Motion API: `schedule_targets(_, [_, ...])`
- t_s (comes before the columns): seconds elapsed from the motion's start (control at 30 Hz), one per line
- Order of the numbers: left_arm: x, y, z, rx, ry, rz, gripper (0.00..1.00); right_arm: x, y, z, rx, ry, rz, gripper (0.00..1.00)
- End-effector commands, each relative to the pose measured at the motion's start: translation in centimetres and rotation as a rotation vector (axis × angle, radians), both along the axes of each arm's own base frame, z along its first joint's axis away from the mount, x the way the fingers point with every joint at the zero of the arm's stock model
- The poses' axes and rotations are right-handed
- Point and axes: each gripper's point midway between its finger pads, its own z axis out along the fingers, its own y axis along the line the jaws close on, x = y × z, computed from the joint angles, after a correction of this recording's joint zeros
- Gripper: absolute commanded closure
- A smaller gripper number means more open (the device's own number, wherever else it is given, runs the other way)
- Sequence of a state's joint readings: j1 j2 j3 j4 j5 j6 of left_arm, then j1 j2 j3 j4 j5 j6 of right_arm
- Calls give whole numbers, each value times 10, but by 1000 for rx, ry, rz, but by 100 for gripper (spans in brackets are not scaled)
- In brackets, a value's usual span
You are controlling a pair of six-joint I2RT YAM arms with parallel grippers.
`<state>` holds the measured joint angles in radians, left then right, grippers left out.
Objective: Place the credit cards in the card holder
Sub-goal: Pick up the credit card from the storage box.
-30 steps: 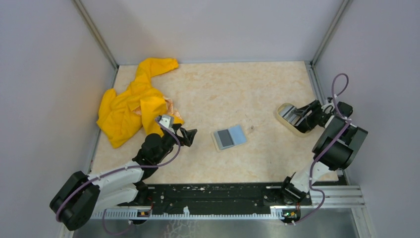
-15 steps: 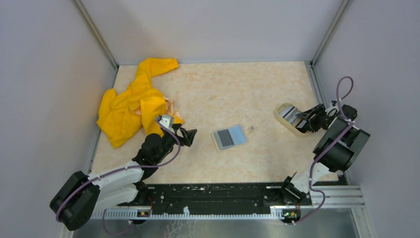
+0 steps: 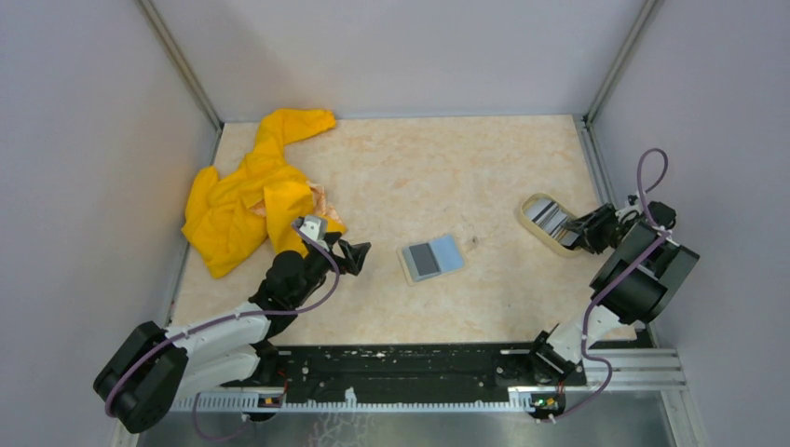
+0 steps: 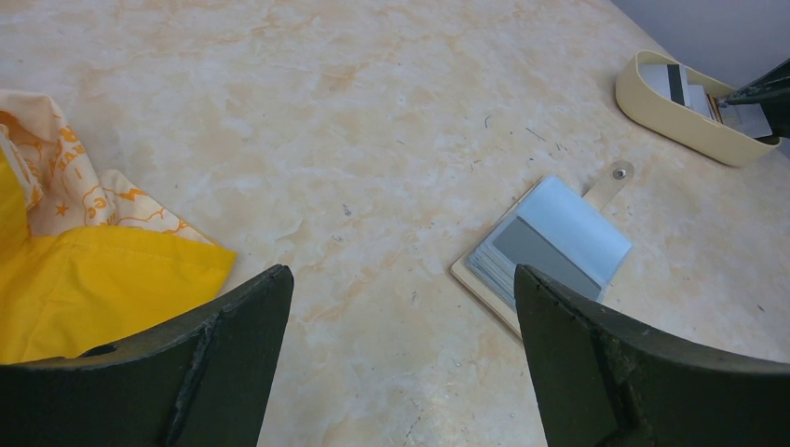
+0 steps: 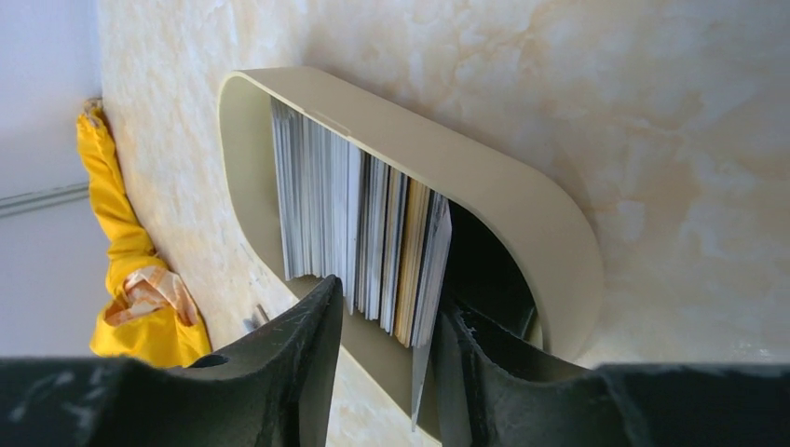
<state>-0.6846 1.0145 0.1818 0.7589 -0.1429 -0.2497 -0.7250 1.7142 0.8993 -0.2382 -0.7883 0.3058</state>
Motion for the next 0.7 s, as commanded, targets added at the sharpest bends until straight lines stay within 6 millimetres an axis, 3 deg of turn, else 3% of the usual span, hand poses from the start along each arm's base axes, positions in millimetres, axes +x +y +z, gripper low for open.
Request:
schedule_targets(0.0, [6,-2,15,-20,-32,11,6,7,-22,25,-111,-50,-11,63])
schedule_targets(0.07, [6,-2,14,-19,-31,10,6,6,-23,26,-117,-46,-14,69])
schedule_targets(0.17, [6,-2,14,-19,-31,10,6,5,-26,25,-129,-40,-22,87])
schedule_targets(0.33, [6,-2,15,-21,-34,11,6,3,-29,26,-146,-31,-30,100])
schedule_targets(0.67, [6,-2,15,-20,-32,10,6,-4,-42,43,-232,-10,-60,100])
